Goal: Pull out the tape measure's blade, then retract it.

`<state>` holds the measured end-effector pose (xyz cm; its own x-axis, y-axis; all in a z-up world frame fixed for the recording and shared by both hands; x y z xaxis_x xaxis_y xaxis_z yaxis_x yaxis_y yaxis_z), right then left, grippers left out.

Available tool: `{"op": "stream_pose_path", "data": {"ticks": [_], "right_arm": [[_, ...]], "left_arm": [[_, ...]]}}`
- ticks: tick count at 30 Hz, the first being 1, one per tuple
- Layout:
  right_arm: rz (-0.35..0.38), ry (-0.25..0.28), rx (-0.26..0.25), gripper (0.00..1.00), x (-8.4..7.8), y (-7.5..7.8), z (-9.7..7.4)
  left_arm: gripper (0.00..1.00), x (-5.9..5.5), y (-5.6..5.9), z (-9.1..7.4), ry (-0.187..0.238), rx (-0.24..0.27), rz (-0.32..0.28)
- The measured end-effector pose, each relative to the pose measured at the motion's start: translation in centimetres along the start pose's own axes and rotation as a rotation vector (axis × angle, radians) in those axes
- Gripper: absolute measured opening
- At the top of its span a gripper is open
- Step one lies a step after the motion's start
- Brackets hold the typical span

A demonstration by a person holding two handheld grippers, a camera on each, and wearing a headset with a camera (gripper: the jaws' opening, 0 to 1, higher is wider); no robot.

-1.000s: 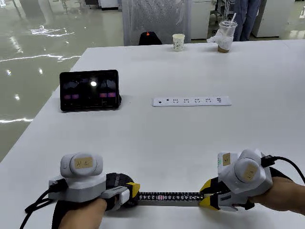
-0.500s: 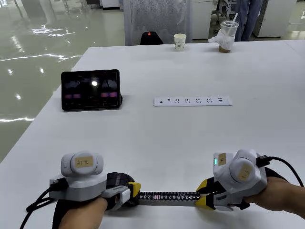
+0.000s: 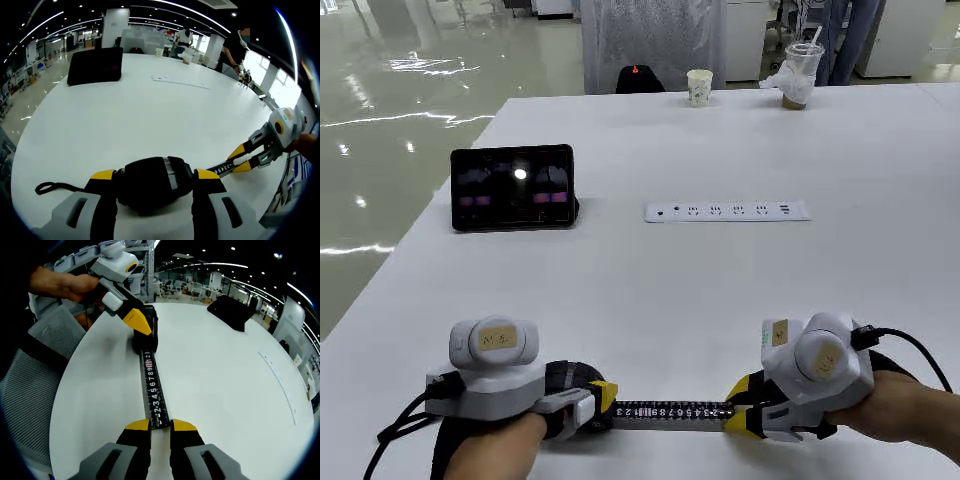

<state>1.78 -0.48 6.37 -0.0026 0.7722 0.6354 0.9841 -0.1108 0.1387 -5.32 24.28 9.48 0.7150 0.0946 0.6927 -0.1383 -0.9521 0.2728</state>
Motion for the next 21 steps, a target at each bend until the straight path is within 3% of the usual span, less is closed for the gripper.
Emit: {"op": "stream_pose_path", "data": {"ticks": [21], "right_arm": [[-0.012,0.012,0.011,0.11,1.4,-0.4,1.2]], "left_arm": [[0.55,-0.1,0.0,0.0,-0.001,-0.004,-0.005]]}}
Point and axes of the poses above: the centre of the closed fingertips' face, and the gripper's own axes: z roughly forward along the fingers, y roughly to its right, x roughly out of its top, the point moved 10 cm from there along -z, roughly backward along the fingers, and after that the axes turned 9 degrees about -x, right-handed, at the moved point
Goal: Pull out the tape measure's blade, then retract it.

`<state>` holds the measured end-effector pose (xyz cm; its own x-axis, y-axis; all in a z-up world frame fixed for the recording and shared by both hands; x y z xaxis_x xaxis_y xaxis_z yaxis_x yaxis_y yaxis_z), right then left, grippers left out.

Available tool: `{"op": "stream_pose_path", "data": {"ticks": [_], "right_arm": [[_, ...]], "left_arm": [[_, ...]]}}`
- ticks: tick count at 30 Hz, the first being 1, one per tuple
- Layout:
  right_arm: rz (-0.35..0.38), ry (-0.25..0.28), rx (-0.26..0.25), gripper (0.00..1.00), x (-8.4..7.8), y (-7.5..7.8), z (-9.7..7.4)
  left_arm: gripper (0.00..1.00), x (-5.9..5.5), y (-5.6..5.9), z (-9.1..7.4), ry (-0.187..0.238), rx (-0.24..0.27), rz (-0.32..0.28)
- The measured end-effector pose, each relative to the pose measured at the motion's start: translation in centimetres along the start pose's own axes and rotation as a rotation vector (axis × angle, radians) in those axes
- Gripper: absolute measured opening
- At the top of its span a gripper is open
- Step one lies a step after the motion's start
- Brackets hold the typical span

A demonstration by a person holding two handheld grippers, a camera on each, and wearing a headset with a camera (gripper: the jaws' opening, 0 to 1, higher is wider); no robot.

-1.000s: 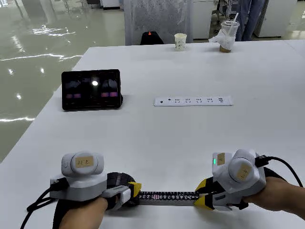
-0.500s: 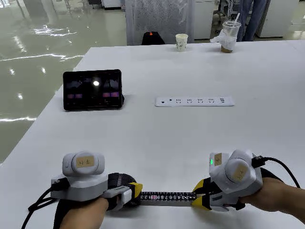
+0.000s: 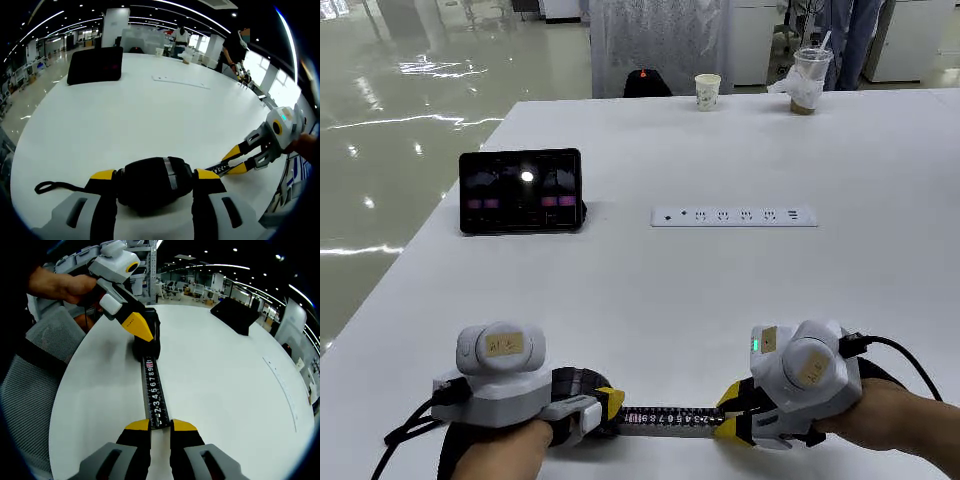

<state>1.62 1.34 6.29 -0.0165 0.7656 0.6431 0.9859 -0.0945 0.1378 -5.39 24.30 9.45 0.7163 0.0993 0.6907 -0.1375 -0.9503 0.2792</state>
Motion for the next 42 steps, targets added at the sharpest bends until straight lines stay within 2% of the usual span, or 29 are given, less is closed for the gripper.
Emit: {"op": "stream_pose_path", "data": {"ticks": [42], "right_arm": [[-0.018,0.028,0.022,0.11,2.8,-0.6,2.5]], "left_arm": [[0.56,-0.1,-0.4,0.3,-0.002,-0.012,-0.022]]}}
Point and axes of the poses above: the centre of the closed fingertips' face, and the gripper's own axes: z roughly forward along the fingers, y roughly to its right, x roughly out of its top, the point moved 10 cm from there along -z, roughly backward along the fingers, and after that the axes turned 9 degrees about -x, right-handed, at the moved point
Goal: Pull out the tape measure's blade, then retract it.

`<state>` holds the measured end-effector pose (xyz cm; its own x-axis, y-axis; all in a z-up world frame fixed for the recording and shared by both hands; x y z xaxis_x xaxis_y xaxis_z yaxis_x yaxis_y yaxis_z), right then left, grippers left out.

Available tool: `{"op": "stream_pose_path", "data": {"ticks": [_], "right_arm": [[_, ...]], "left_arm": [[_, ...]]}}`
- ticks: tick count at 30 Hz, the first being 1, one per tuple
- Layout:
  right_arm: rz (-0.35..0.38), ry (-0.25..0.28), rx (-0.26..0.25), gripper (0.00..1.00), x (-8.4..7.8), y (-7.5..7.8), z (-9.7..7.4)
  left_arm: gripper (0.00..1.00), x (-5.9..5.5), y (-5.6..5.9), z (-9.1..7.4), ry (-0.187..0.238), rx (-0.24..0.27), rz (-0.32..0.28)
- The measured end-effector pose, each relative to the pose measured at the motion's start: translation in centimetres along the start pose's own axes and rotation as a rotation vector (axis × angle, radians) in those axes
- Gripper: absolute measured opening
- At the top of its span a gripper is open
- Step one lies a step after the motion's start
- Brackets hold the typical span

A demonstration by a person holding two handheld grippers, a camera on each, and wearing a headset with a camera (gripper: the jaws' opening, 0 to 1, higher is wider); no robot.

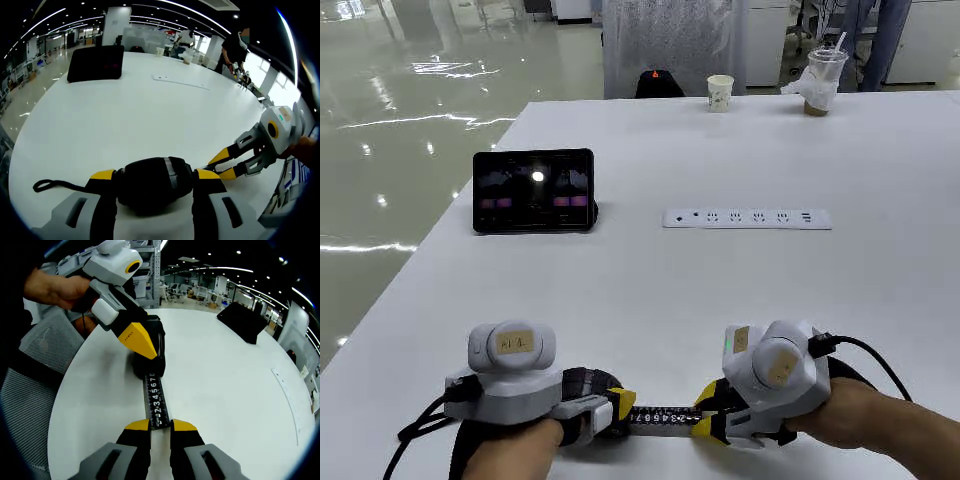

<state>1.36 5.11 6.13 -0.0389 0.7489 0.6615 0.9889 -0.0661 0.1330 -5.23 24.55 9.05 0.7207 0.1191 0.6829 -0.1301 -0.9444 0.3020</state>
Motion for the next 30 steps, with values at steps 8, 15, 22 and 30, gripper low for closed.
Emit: {"op": "stream_pose_path", "data": {"ticks": [8,15,22,30], "right_arm": [[-0.004,0.008,0.006,0.11,0.8,-0.1,0.7],[-0.013,0.013,0.012,0.11,1.5,-0.3,1.3],[-0.018,0.017,0.018,0.11,2.1,-0.4,1.9],[-0.021,0.018,0.023,0.11,2.6,-0.6,2.4]], "left_arm": [[0.56,0.0,0.0,-0.1,0.000,-0.004,-0.006],[0.56,0.0,-0.1,-0.1,0.001,-0.007,-0.011],[0.56,0.0,-0.1,-0.1,0.002,-0.009,-0.015],[0.56,0.0,-0.1,-0.2,0.001,-0.013,-0.018]]}}
Point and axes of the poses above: the centre of the closed fingertips' face, and the gripper's own axes: z roughly forward along the fingers, y roughly to its right, x roughly out of its top, the point moved 10 cm from there along -z, roughly backward along the fingers, and after that the axes turned 9 degrees about -x, right-handed, at the moved point
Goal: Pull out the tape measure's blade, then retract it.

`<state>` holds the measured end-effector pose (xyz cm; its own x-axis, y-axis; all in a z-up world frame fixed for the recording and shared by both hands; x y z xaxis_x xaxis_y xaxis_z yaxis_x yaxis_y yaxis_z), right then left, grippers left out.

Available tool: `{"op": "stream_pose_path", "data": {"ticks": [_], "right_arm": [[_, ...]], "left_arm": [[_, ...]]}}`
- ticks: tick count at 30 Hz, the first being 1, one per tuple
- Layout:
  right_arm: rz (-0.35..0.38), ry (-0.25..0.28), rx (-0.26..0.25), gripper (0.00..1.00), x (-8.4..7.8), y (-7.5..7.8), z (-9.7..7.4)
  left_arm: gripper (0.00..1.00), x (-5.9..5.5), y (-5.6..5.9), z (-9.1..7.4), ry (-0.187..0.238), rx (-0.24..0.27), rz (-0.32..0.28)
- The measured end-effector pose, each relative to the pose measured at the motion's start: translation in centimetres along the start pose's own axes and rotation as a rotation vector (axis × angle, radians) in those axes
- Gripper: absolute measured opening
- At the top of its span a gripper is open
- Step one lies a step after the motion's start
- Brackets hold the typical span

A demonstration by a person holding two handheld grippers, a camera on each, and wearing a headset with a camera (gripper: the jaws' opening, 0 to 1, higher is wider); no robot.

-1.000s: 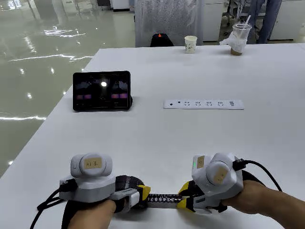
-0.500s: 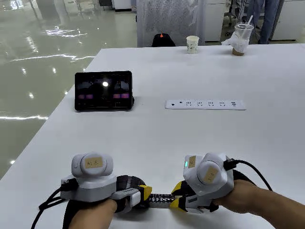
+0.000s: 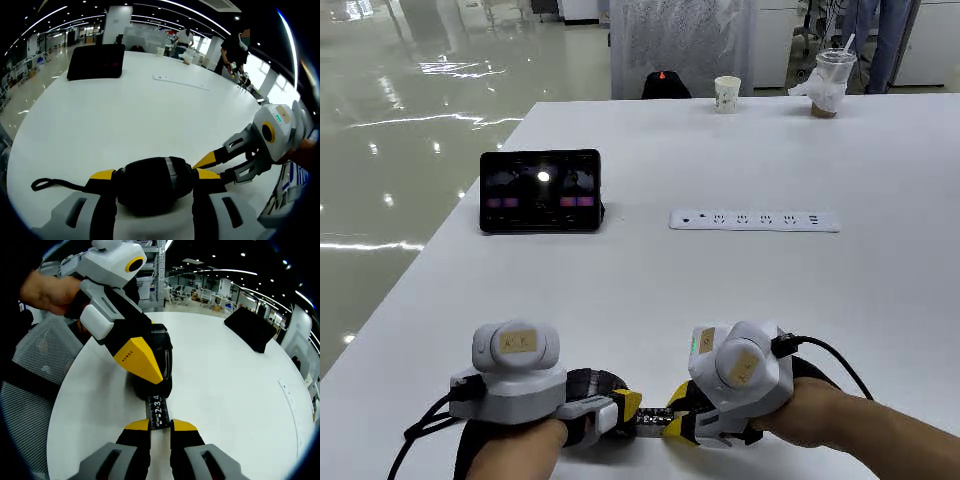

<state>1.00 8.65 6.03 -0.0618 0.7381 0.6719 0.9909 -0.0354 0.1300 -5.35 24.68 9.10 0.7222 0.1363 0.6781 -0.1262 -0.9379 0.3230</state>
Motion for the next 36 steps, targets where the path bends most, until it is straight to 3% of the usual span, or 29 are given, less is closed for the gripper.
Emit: {"op": "stream_pose_path", "data": {"ticks": [36], "right_arm": [[-0.044,0.007,0.016,0.12,2.0,-0.5,1.8]], "left_arm": [[0.57,-0.1,-0.2,0.1,0.000,-0.028,-0.012]]}}
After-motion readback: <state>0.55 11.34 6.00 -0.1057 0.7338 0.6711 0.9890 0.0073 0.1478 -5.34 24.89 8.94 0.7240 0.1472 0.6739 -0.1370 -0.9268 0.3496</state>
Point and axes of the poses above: the centre of the closed fingertips' face, and the gripper's own axes: z roughly forward along the fingers, y roughly to its right, x roughly out of its top, the point moved 10 cm from there along -z, roughly backward along the fingers, and after that the axes turned 9 degrees about -x, right-handed, at the moved point
